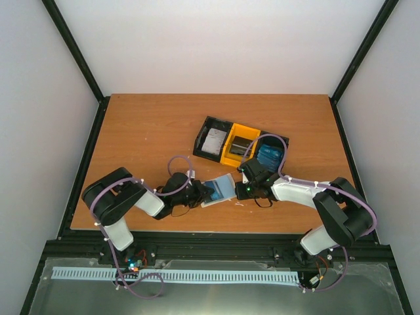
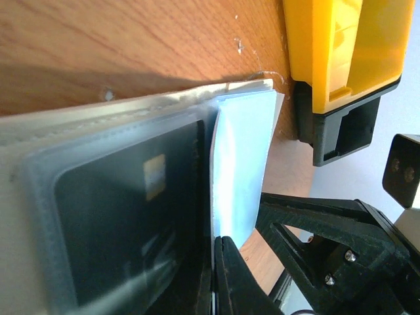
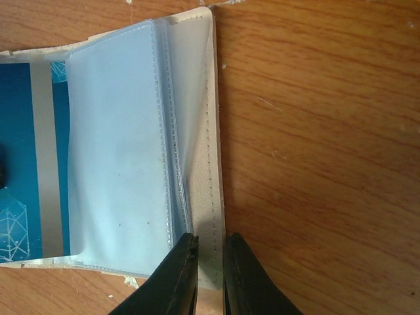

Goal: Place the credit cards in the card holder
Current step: Insert the credit card into the card holder.

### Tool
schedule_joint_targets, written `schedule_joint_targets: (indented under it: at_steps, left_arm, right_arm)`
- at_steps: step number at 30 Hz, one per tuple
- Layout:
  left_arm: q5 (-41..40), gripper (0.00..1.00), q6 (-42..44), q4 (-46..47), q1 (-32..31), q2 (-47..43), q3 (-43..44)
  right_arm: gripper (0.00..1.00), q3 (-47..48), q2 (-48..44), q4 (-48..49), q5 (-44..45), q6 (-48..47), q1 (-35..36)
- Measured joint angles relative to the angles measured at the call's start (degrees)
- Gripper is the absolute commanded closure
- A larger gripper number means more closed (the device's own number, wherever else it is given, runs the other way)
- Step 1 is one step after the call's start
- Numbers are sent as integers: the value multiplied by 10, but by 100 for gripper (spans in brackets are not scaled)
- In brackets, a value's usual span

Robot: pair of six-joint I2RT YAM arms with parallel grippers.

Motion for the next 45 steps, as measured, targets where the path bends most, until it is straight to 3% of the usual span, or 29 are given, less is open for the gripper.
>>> schedule_joint_targets:
  at_steps: [6,13,23,31,37,45]
  left_arm:
    - [4,99,-24,49,0,28,-3]
    - [-2,99,-17,46,0,33,0]
    - [-4,96,1,51,-1,40,2]
    - [-3,80,7,33,-2,41,14]
    - [-15,71,22,-33,-13,37,56]
    - [-42,51,38,-138,-26,7,97]
  right_arm:
    - [86,0,0,0,-1,6,0]
    - [66,11,2,-12,7,1,0]
    - [70,42,14,-42,29,-25,1]
    - [66,43,-14,-50,63,-25,1]
    - [66,43,-4,-37,18,-29,1]
    - [69,46,32,-23,-5,-36,0]
